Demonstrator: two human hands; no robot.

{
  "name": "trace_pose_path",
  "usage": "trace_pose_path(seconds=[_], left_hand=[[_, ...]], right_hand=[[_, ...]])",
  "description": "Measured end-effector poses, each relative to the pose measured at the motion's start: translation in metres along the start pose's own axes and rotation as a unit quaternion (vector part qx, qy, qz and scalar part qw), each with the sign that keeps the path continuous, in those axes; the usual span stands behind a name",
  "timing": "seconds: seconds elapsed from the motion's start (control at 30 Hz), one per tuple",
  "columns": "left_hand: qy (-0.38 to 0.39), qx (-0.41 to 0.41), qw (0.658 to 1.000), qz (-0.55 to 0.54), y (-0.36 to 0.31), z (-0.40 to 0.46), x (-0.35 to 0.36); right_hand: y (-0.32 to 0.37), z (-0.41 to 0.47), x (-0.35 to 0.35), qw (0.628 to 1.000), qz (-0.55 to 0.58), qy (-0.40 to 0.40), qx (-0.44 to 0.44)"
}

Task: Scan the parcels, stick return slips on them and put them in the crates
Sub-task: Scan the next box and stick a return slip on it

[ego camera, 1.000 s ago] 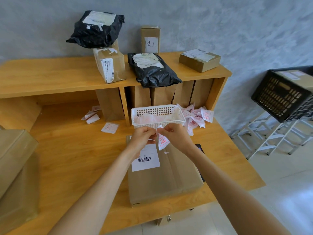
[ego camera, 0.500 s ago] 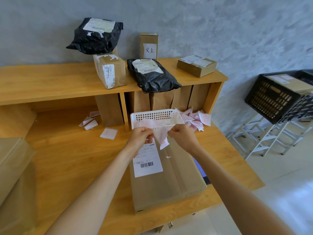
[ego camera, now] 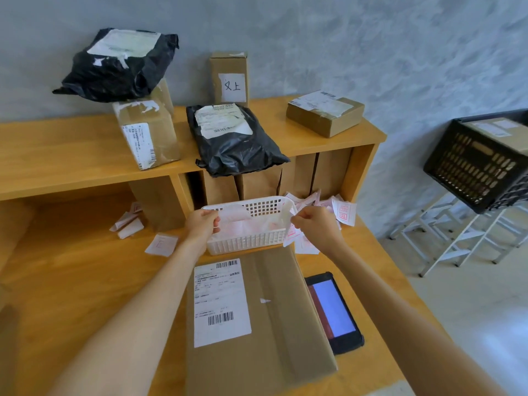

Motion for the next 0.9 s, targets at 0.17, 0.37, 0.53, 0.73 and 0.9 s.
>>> trace_pose_path(seconds=[0.17,0.37,0.53,0.73,0.9], left_hand=[[-0.022,0.014,0.997,0.078,0.009,0.014,0.009],[-0.024,0.023,0.992,0.121,0.012,0.017,0.012],[-0.02,0.029,0.987,0.156,0.01,0.015,0.013],[-0.016,0.012,0.988,0.151,0.016,0.012,0.005],[-0.011,0.038,0.987,0.155,0.015,-0.001,0.0]], right_hand=[[-0.005,0.024,0.008,0.999,0.011,0.039,-0.01],[0.002,0.035,0.017,0.997,-0.016,0.056,-0.046],[0.013,0.031,0.017,0.995,-0.003,0.075,-0.066],[0.019,0.023,0.018,0.994,-0.011,0.081,-0.078],[0.023,0.012,0.018,0.994,-0.021,0.069,-0.081]])
Point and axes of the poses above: each hand's wrist, its own z-axis towards the middle knuckle, its own x-axis out of the palm, y = z × x, the point moved 2 cm from there along z, towards the middle knuckle, and after that the axes turned 15 degrees about -z, right-handed, at the moved point
